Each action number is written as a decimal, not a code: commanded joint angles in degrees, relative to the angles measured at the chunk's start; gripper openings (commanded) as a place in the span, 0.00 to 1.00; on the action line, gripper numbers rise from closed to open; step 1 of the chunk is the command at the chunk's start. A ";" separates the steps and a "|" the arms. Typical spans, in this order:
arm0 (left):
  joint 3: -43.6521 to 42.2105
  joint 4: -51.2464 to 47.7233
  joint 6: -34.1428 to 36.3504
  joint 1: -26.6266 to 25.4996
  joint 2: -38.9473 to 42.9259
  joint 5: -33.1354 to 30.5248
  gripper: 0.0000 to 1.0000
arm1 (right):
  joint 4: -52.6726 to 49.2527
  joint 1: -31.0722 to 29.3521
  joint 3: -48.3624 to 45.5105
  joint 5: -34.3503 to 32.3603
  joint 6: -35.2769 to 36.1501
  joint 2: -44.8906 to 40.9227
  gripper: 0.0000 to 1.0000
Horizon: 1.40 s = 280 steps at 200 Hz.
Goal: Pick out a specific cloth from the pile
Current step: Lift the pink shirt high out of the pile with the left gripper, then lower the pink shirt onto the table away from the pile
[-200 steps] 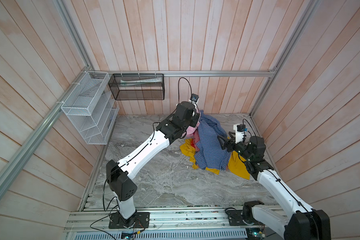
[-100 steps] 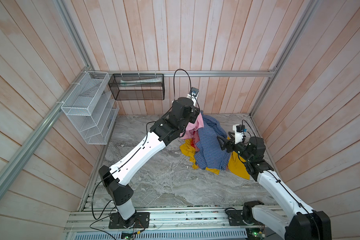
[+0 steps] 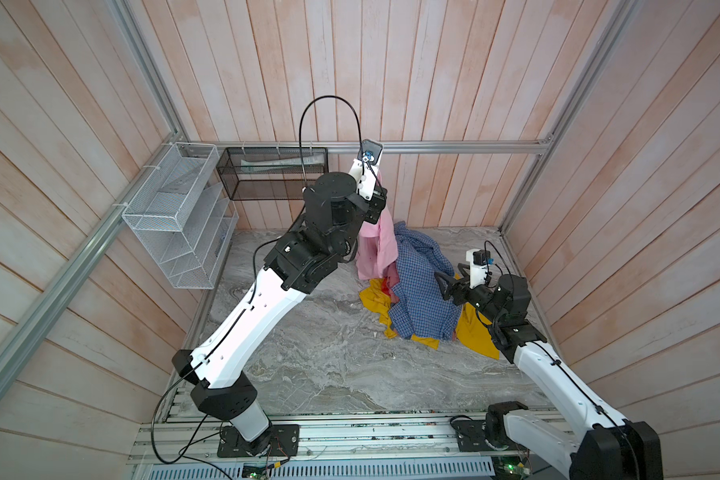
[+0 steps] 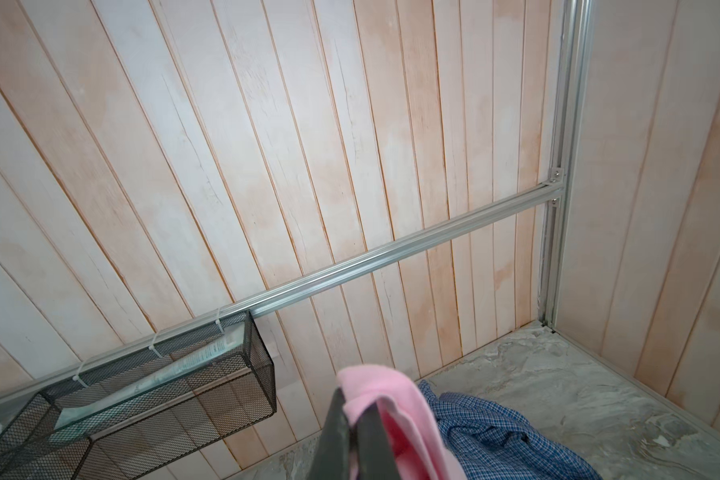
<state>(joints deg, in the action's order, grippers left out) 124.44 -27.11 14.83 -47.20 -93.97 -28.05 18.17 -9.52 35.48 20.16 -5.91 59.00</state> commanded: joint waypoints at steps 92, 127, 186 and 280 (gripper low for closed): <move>8.49 10.58 5.95 -0.34 3.74 4.91 0.00 | 2.92 -0.33 -0.77 -1.09 -0.29 0.31 0.86; 14.19 7.85 6.79 -0.35 0.82 2.55 0.00 | 2.05 -1.40 -0.42 -1.69 0.80 1.03 0.86; 16.97 12.55 12.24 -0.35 3.25 -0.66 0.00 | 2.74 -1.42 -0.77 -1.62 0.62 1.26 0.86; 10.26 8.18 7.62 12.50 5.54 -1.45 0.00 | 2.53 -1.78 -1.26 -1.70 0.32 0.26 0.86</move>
<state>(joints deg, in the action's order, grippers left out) 136.68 -17.54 26.79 -39.27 -90.39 -30.57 19.90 -10.96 35.18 19.11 -5.91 59.90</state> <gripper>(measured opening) 0.056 0.864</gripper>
